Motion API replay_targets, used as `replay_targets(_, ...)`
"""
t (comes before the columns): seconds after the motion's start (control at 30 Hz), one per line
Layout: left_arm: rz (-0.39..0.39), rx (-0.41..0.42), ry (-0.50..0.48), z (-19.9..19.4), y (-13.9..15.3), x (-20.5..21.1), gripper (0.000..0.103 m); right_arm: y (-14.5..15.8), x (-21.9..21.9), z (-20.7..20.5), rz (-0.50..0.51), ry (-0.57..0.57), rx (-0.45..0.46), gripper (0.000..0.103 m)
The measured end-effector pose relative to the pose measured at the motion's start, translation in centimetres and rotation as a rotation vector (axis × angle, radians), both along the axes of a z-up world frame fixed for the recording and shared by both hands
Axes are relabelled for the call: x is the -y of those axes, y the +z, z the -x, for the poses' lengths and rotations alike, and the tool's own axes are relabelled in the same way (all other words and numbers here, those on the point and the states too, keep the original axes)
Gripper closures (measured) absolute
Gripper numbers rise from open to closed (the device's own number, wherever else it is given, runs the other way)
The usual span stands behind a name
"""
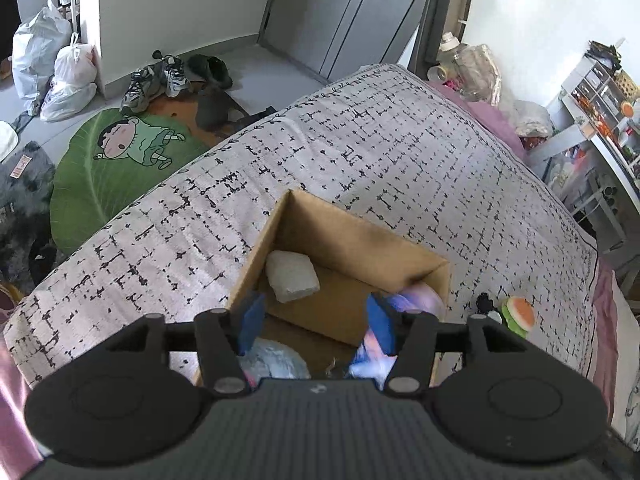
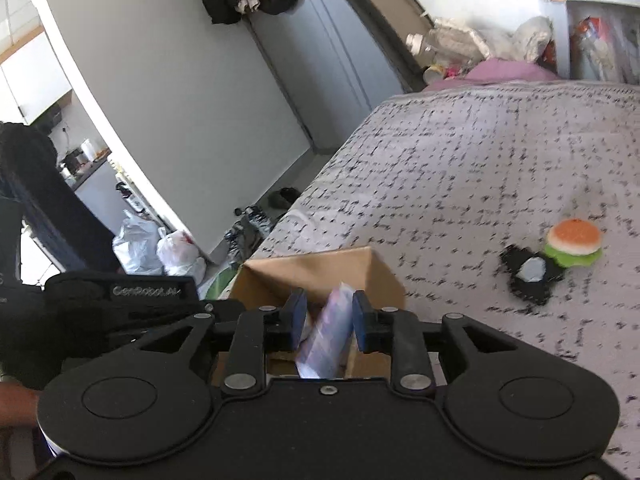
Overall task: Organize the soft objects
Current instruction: 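Carry the white plush into the box with the left tool while the right tool carries the tissue pack there, then grasp the black plush with the left tool while the right tool grasps the burger squishy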
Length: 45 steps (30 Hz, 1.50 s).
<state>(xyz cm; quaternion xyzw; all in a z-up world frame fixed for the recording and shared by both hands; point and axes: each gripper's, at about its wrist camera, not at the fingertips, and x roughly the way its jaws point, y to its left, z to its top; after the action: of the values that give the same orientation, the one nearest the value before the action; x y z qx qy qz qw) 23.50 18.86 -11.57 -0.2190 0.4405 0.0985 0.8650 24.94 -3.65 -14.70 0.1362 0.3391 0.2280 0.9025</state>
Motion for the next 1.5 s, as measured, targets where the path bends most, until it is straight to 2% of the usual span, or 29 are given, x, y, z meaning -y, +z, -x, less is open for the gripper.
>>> replay_targets(0.1, -0.018, -0.003, -0.008, 0.2, 0.5, 0.5, 0.042, 0.0, 1.2, -0.1, 0.014, -0.051, -0.031, 0.073)
replay_targets(0.33, -0.057, 0.010, -0.022, 0.5, 1.7, 2.4, 0.029, 0.0, 4.3, 0.3, 0.026, -0.126, -0.070, 0.056)
replay_targets(0.57, -0.076, 0.016, -0.046, 0.5, 2.3, 5.0, 0.028, 0.8, 6.7, 0.4, 0.023, -0.153, -0.069, 0.054)
replay_targets(0.73, -0.083, 0.016, -0.064, 0.0, 2.6, 7.3, 0.028, 1.2, 8.6, 0.3, 0.026, -0.177, -0.059, 0.042)
replay_targets(0.97, -0.101, 0.024, -0.091, -1.1, 3.0, 10.4, 0.028, 0.8, 11.2, -0.6, 0.048, -0.241, -0.073, 0.039)
replay_targets(1.07, -0.108, 0.028, -0.100, -1.6, 3.0, 11.7, 0.028, 0.7, 12.2, -0.9, 0.049, -0.270, -0.069, 0.032)
replay_targets(1.13, -0.110, 0.028, -0.104, -2.0, 2.9, 12.5, 0.028, 0.6, 13.0, -1.2, 0.035, -0.293, -0.070, 0.023)
replay_targets(1.5, -0.112, 0.000, -0.151, -4.9, 1.0, 16.2, 0.028, -0.8, 16.1, -3.3, -0.004, -0.371, -0.123, 0.020)
